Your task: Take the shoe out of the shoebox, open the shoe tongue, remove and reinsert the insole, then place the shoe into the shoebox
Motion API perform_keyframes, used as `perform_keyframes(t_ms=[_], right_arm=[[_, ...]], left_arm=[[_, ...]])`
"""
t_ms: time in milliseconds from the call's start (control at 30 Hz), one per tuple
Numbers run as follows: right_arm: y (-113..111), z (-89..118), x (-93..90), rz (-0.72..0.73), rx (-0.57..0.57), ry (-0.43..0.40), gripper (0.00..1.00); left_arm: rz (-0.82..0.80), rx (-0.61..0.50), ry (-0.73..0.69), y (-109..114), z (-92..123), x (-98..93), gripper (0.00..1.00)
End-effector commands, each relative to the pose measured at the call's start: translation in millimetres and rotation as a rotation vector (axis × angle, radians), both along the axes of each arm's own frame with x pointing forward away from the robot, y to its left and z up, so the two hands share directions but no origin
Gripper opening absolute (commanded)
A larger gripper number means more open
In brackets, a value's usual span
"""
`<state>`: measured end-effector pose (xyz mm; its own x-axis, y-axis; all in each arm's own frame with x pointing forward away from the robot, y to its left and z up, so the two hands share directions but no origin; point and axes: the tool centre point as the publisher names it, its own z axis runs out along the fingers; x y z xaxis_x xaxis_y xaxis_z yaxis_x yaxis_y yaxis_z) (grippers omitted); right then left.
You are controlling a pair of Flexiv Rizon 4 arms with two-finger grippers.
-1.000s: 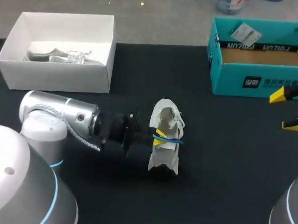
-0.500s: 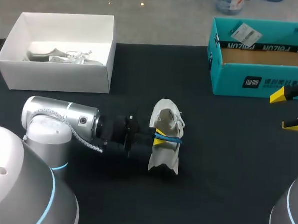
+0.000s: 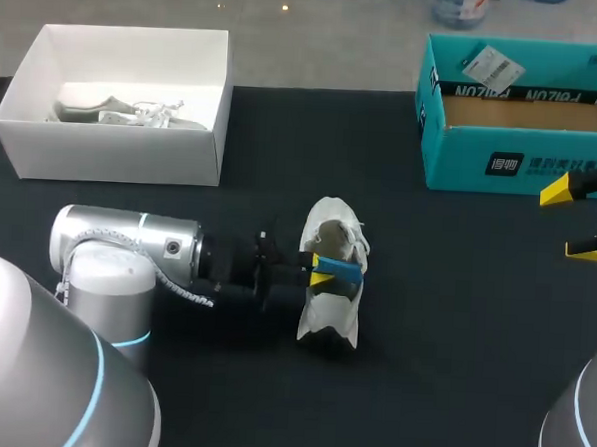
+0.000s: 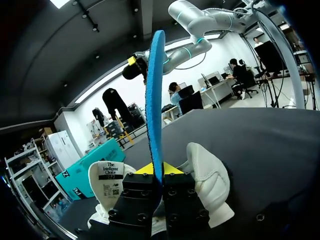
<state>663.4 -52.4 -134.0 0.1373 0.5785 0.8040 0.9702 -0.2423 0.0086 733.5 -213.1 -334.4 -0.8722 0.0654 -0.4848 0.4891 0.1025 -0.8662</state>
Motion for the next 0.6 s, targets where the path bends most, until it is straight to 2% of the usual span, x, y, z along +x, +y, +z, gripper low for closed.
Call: perform_keyframes(t_ms=[33,67,133,333,400,467,600], right_arm=[[0,0,-1.9,-0.003,-0.002,-0.001,1.00],[0,0,-1.9,-0.003,-0.002,-0.001,1.00],[0,0,-1.9,-0.003,-0.002,-0.001,1.00],[0,0,-1.9,-0.003,-0.002,-0.001,1.00],[0,0,-1.9,-0.003,-0.002,-0.001,1.00],[0,0,-1.9,-0.003,-0.002,-0.001,1.00],[0,0,-1.9,-0.003,-0.002,-0.001,1.00]], left_arm=[[-0.001,-0.008,-0.006,1,7,-2.0,0.28],[-0.005,-0.013,-0.012,2,12,-3.5,0.42],[-0.017,-0.020,-0.033,5,20,-6.8,0.42],[-0.065,-0.025,-0.068,11,43,-20.2,0.29],[-0.085,-0.018,-0.079,11,48,-25.2,0.28],[-0.106,-0.015,-0.070,10,49,-29.9,0.29],[-0.137,0.016,-0.067,4,42,-34.2,0.23]])
